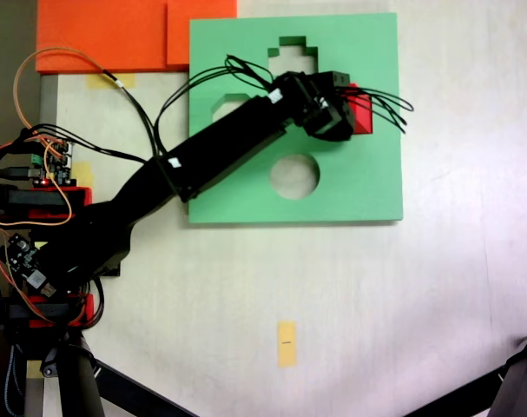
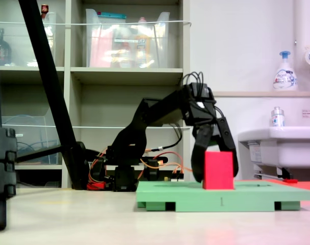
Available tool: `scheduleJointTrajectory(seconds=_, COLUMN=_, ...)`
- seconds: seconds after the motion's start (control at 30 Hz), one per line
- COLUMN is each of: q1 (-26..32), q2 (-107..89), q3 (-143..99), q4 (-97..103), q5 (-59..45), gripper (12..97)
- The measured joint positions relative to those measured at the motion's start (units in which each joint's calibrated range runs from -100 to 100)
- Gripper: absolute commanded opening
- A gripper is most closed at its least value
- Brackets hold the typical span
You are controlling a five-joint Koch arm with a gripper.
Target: Put the square block into the corresponding hole
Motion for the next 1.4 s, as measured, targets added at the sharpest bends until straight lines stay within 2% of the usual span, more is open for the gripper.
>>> scheduleJointTrajectory(seconds=0.13, q1=-0.2, q2=1.0, q3=-0.3, q4=2.4, q5=-0.2, gripper=65.6)
scheduleJointTrajectory(seconds=0.2, q1=-0.2, q2=1.1, q3=-0.4, q4=2.6, q5=-0.2, gripper=71.7)
scheduleJointTrajectory(seconds=0.43, q1=-0.2, q2=-2.6, q3=-0.8, q4=1.8, q5=-0.1, gripper=71.9)
scheduleJointTrajectory(seconds=0.63, q1=-0.5, q2=-21.5, q3=-1.3, q4=-9.0, q5=-0.8, gripper=71.7)
scheduleJointTrajectory(seconds=0.93, q1=-5.3, q2=-69.6, q3=-1.3, q4=-15.5, q5=-13.4, gripper=70.9)
scheduleJointTrajectory(seconds=1.0, q1=-7.3, q2=-79.3, q3=-1.2, q4=-15.6, q5=-15.6, gripper=60.9)
scheduleJointTrajectory(seconds=1.03, q1=-8.9, q2=-83.3, q3=-1.2, q4=-15.7, q5=-17.8, gripper=58.8)
scheduleJointTrajectory(seconds=1.17, q1=-15.2, q2=-95.1, q3=-2.5, q4=-16.3, q5=-30.4, gripper=57.6)
scheduleJointTrajectory(seconds=1.23, q1=-16.1, q2=-100.7, q3=-10.5, q4=-16.5, q5=-32.5, gripper=57.6)
scheduleJointTrajectory(seconds=1.4, q1=-19.7, q2=-119.3, q3=-54.5, q4=-7.8, q5=-36.6, gripper=57.5)
